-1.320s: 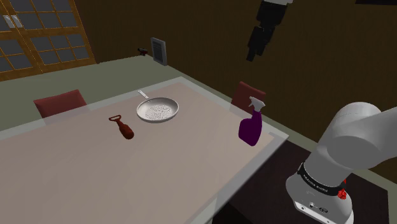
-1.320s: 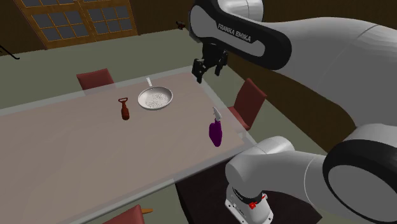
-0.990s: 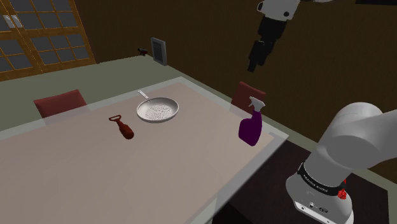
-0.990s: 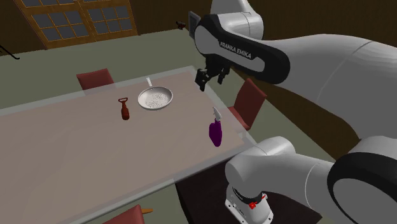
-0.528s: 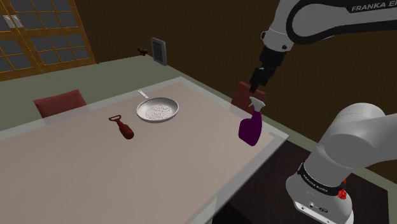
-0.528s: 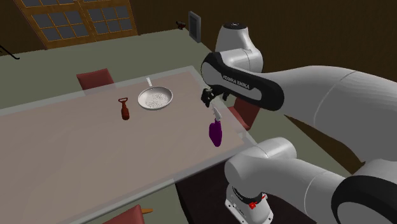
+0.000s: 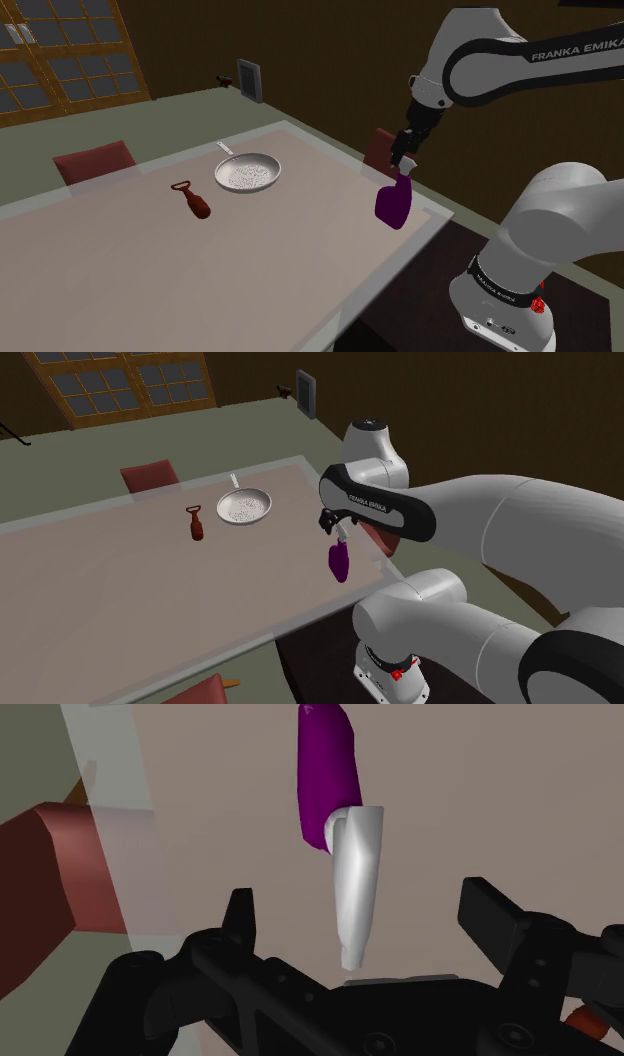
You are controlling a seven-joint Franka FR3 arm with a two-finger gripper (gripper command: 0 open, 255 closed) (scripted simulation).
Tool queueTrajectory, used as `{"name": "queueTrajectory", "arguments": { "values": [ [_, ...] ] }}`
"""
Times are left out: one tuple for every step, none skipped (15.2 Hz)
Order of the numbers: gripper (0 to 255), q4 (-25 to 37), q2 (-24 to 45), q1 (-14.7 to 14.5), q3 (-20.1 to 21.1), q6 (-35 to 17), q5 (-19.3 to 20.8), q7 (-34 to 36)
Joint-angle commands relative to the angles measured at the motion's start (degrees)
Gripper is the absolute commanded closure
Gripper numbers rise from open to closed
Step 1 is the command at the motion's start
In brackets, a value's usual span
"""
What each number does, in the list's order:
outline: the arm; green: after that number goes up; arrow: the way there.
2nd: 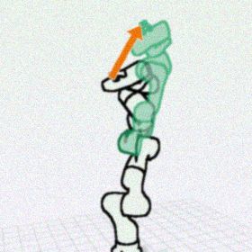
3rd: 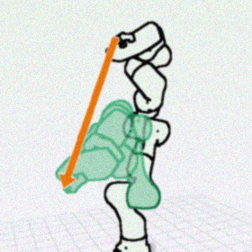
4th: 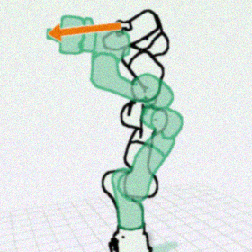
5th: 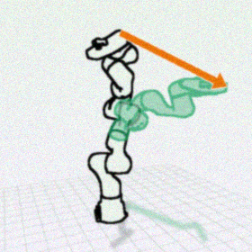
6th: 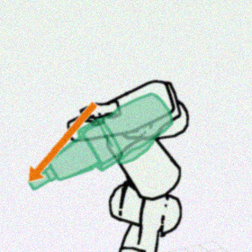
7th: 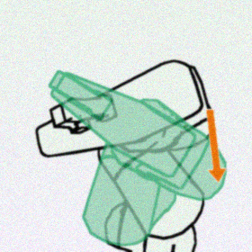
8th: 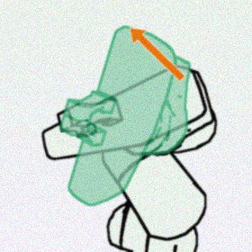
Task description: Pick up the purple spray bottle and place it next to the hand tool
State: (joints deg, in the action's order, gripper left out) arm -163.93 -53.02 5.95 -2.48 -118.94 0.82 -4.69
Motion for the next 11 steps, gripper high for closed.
{"name": "queueTrajectory", "arguments": {
  "values": [
    [0,-1.48,1.09,0.00,-0.06,-2.61,0.04,-0.03],
    [0,-1.48,1.09,0.00,-0.06,-2.61,0.04,-0.03],
    [0,-1.48,1.08,0.00,-0.06,-2.61,0.04,-0.03],
    [0,-1.48,1.08,0.00,-0.06,-2.61,0.04,-0.03],
    [0,-1.48,1.08,0.00,-0.06,-2.61,0.04,-0.03],
    [0,-1.48,1.08,0.00,-0.06,-2.61,0.04,-0.03],
    [0,-1.48,1.09,0.00,-0.06,-2.61,0.04,-0.03],
    [0,-1.48,1.09,0.00,-0.06,-2.61,0.04,-0.03],
    [0,-1.47,1.08,0.00,-0.06,-2.59,0.04,-0.03],
    [255,-1.47,1.08,0.00,-0.06,-2.59,0.04,-0.03],
    [255,-1.47,1.08,0.00,-0.06,-2.59,0.04,-0.03]
  ]
}}
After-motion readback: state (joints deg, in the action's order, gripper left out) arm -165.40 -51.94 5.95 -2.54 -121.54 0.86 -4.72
